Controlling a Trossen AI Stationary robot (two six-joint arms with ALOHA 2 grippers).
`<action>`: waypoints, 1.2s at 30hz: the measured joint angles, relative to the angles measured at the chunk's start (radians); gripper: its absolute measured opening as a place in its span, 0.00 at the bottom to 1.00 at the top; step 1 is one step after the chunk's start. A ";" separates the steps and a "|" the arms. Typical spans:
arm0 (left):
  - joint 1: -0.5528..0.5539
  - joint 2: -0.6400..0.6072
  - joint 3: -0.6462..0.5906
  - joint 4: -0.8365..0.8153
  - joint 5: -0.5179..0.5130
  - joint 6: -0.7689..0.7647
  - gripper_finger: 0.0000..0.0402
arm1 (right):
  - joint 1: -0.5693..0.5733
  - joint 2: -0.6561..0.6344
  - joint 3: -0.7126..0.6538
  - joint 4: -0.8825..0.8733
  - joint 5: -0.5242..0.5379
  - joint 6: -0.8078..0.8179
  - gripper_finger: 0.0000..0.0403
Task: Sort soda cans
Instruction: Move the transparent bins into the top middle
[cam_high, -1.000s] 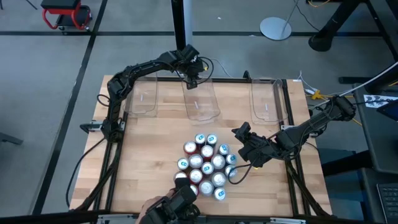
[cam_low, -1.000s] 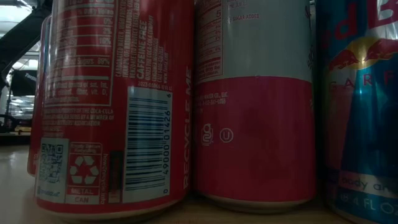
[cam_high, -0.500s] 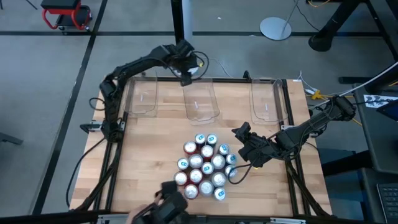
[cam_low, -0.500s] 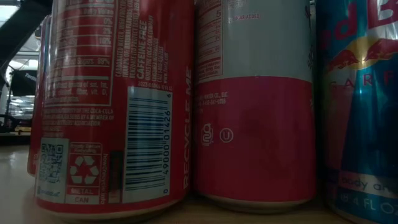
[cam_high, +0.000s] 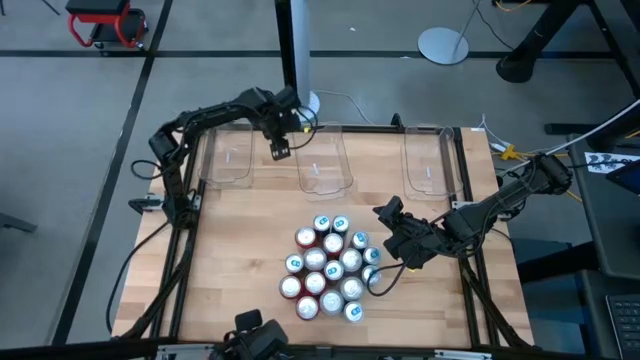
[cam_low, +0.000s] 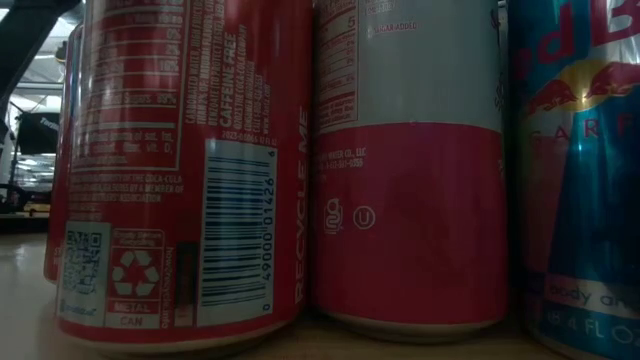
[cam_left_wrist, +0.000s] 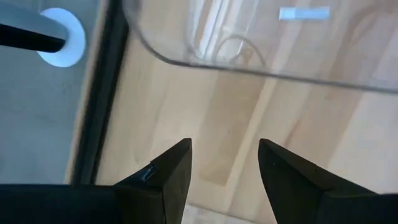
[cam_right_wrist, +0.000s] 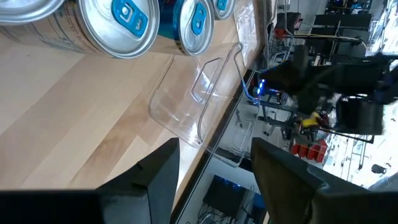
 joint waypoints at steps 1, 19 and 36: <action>0.000 0.001 -0.017 0.031 0.000 0.001 0.43 | 0.000 0.000 0.000 0.000 0.000 0.000 0.49; 0.000 0.000 -0.128 0.376 -0.001 0.030 0.43 | 0.000 0.000 0.000 0.001 0.006 -0.001 0.49; -0.020 -0.081 -0.088 0.303 -0.003 0.065 0.44 | 0.000 0.000 0.000 0.001 0.012 -0.086 0.49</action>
